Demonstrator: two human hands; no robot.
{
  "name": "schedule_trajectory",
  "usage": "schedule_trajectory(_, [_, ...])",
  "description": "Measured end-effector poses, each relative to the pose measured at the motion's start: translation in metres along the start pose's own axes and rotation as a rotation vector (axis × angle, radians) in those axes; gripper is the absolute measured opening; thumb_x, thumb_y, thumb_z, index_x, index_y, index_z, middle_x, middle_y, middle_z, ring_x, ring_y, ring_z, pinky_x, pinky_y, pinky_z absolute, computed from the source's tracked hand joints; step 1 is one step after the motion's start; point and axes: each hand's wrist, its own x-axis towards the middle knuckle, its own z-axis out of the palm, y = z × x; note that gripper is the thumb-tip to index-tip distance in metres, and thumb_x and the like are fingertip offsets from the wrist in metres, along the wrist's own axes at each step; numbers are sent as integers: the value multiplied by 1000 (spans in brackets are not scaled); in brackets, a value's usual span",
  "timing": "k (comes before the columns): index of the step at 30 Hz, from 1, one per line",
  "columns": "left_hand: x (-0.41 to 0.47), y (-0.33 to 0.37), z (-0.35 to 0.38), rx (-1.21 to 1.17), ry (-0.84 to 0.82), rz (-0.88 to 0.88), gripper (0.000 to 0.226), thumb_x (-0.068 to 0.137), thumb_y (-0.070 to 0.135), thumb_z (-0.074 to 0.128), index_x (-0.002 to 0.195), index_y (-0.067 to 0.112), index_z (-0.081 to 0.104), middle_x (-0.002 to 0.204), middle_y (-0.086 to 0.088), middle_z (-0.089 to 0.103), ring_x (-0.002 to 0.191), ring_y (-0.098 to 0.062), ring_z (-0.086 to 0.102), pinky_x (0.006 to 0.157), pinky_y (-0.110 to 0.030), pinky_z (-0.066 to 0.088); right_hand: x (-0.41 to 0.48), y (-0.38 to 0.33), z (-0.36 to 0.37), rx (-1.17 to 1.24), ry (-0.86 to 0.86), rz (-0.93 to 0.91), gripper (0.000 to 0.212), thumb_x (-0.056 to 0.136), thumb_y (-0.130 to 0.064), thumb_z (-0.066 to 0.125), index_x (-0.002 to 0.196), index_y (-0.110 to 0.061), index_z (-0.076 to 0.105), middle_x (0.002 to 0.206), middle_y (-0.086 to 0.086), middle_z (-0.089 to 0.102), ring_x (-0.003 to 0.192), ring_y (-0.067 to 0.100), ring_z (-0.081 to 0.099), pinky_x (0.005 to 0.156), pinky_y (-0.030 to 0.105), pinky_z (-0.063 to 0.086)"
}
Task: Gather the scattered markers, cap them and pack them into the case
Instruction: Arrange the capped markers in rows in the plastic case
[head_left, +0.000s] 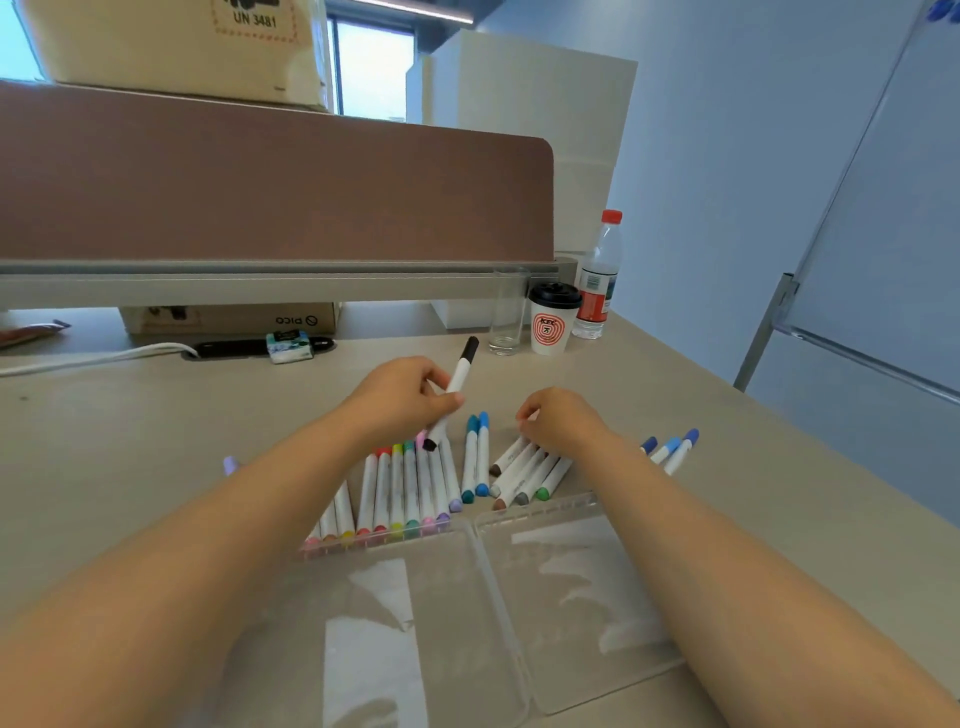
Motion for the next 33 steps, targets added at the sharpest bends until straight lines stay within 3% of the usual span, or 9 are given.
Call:
schedule_trajectory(5, [-24,-4,-24,10,15,-9,15,90,31,57,99,20,51,84,-3,65,73,-14,63,68,-27,51,4,-14,6,-214,-66,52,16,90,-29,54,90,-13,58,78,1,57,68,14,54,67,28,44])
schedule_trajectory(8, [-41,-15,-32,24,33,-48,14,90,29,58,96,19,51,81,-3,66,71,-14,63,73,-32,52,1,-23,7,-175,-64,94,21,88,-29,57,74,-14,52,73,1,55,62,13,52,67,28,43])
schedule_trajectory(11, [-56,-28,-38,-6,74,-101,14,89,28,59,95,19,51,76,0,63,67,-10,59,76,-33,53,-3,-30,9,-121,-21,138,21,86,-24,61,72,-14,51,71,3,55,61,15,53,67,28,44])
schedule_trajectory(16, [-84,-47,-50,-15,97,-149,38,86,29,64,119,17,49,73,2,66,69,-9,61,77,-31,51,-15,-39,10,249,221,119,20,86,-23,62,90,-8,50,80,7,54,76,21,53,67,30,41])
schedule_trajectory(20, [-108,-56,-56,-2,67,-215,54,84,32,65,131,14,45,73,3,64,64,-5,61,68,-24,48,-43,-65,3,597,325,-52,24,88,-20,54,98,0,63,82,9,57,75,21,52,62,27,40])
schedule_trajectory(22, [-120,-60,-57,-20,37,-269,52,84,29,66,129,13,46,83,0,64,62,-6,61,59,-19,46,-65,-84,4,689,217,-112,26,93,-20,49,106,-2,63,78,7,56,71,18,52,65,31,46])
schedule_trajectory(25, [-138,-68,-60,-7,9,-320,59,82,28,69,132,13,42,97,-6,65,61,-8,64,54,-16,46,-100,-107,14,698,-55,-143,32,95,-17,46,125,-8,50,73,3,55,60,11,52,53,22,44])
schedule_trajectory(28, [-156,-75,-58,-17,-53,-308,78,78,26,74,141,22,28,83,2,61,56,-7,64,48,-14,49,-129,-118,24,626,-223,-207,47,93,-13,46,137,-20,35,76,4,57,57,11,52,49,20,43])
schedule_trajectory(33, [-176,-79,-47,36,-92,-218,76,77,30,74,140,34,30,70,6,60,60,-8,62,65,-23,49,-154,-122,40,574,-278,-297,49,92,-10,42,137,-28,38,79,4,56,56,12,52,51,20,46])
